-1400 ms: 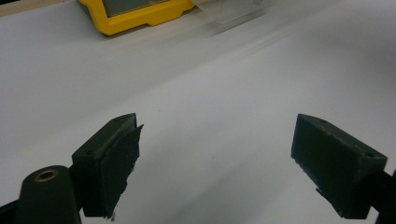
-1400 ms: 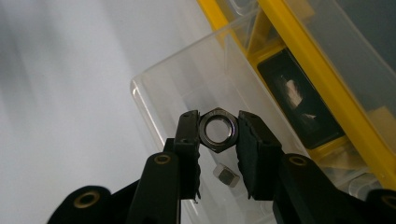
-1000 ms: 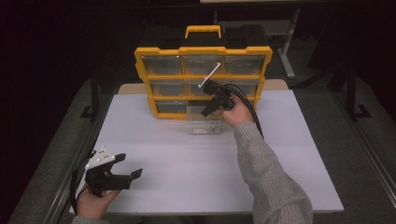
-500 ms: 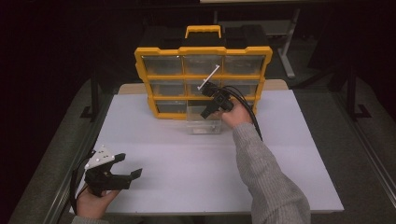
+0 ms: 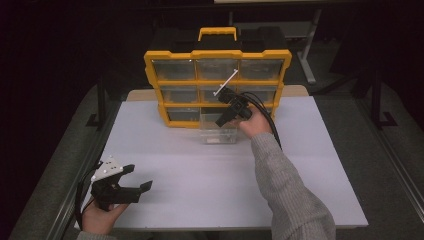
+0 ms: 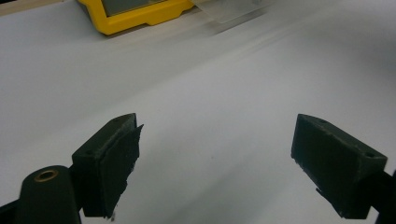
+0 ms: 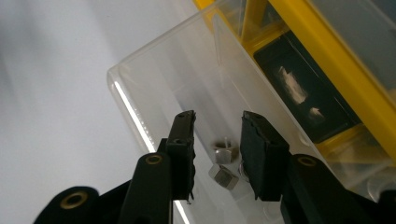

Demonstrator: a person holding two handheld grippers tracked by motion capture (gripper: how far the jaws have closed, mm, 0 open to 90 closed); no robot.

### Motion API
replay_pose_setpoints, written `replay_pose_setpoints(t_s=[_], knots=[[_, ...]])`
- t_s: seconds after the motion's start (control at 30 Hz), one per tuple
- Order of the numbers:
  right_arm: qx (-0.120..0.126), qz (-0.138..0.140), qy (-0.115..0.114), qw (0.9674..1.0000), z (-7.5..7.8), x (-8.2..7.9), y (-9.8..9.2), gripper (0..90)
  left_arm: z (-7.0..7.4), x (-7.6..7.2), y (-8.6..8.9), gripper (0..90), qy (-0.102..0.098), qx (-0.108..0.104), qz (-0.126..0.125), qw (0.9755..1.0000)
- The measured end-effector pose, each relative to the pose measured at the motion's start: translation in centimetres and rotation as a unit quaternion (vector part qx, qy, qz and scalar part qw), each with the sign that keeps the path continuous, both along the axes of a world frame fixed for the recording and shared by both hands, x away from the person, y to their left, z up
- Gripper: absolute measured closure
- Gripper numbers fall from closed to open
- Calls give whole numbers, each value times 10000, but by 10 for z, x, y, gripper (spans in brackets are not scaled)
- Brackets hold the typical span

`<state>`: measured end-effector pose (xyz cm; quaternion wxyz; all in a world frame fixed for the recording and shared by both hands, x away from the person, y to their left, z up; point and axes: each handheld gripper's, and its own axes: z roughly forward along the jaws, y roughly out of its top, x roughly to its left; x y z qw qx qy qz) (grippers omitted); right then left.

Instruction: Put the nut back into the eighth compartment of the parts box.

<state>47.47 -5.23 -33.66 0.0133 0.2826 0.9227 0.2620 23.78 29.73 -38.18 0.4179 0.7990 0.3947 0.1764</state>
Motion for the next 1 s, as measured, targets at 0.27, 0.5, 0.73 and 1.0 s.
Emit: replay_pose_setpoints(t_s=[0.27,0.5,0.73,1.0], knots=[[186,-13,-145,9997,17,-16,-19,599,0,0,-1,148,15,-7,0,10000],[535,-107,-294,9981,28,-38,-52,547,-1,0,-3,148,19,2,-6,10000],[706,-278,-257,9968,28,-59,-75,502,-2,0,-4,148,36,58,-31,10000],[825,-340,-337,9954,22,-80,-99,470,-3,0,-5,148,52,58,-47,10000]])
